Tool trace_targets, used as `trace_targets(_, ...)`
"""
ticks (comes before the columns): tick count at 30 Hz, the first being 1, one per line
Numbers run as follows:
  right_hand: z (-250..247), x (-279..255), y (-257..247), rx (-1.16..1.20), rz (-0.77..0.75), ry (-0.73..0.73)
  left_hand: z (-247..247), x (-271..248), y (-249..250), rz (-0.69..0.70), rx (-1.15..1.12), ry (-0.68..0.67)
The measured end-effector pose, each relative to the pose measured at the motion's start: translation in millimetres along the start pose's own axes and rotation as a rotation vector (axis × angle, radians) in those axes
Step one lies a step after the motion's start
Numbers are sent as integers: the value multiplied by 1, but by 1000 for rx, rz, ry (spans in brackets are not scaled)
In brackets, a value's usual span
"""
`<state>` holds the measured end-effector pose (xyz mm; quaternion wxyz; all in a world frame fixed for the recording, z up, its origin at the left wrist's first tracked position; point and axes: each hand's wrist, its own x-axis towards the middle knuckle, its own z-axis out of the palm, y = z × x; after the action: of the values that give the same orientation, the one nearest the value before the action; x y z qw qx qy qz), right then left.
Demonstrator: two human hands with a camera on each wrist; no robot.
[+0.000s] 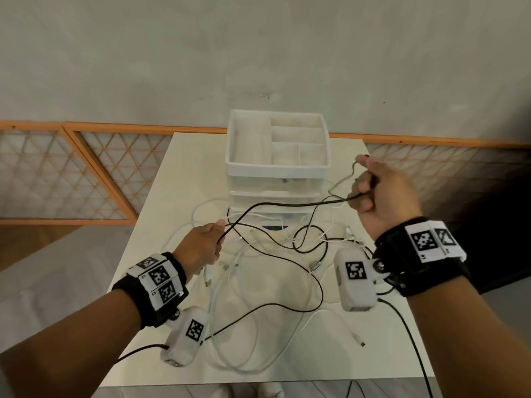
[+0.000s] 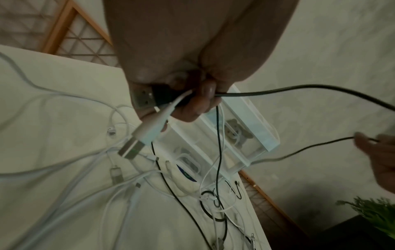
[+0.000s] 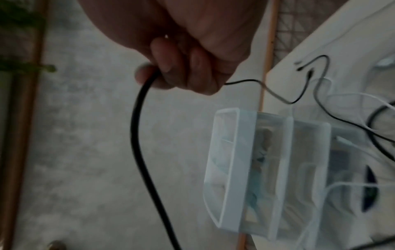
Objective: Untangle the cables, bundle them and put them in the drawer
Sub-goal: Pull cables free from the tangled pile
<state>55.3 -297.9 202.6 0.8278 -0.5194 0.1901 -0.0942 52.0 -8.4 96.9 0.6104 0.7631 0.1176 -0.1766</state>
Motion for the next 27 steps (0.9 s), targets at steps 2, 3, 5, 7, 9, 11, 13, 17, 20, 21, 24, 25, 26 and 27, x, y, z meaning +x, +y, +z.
trace_targets(2,7,-3,-5,55,-80,-19,-4,1,0,-16,27,23)
trace_targets(3,9,-2,-10,92,-100,-18,-5,0,2,-25,43,34)
trace_targets(5,10,6,-18,93,-86,3,-7,-4,7,-25,103,21)
trace_targets(7,5,17,-15,-18,-35,61,-7,-9,13,13,218,-11)
trace_targets(9,-1,29,-4,-127,37,137,-8,-11,19,86,277,-65)
trace_targets(11,-9,39,11,-174,121,198,-3,-14,25,138,266,-109)
trace_targets(13,-15,49,24,-215,174,241,2,-14,31,158,252,-122)
trace_targets(17,-18,66,32,-236,137,256,9,-12,33,157,138,-133)
trace_targets(20,-13,77,20,-182,27,240,10,-9,36,170,111,-98)
trace_targets(21,-11,80,19,-181,-4,225,10,-9,38,189,113,-87)
trace_targets(24,-20,87,34,-525,5,218,7,-6,42,262,144,-41)
trace_targets(25,-23,81,40,-765,27,236,4,-5,43,289,166,-30)
trace_targets(26,-26,75,44,-973,14,266,1,-3,43,321,202,-25)
trace_targets(27,-24,64,47,-1072,-38,260,-1,-2,44,353,257,-28)
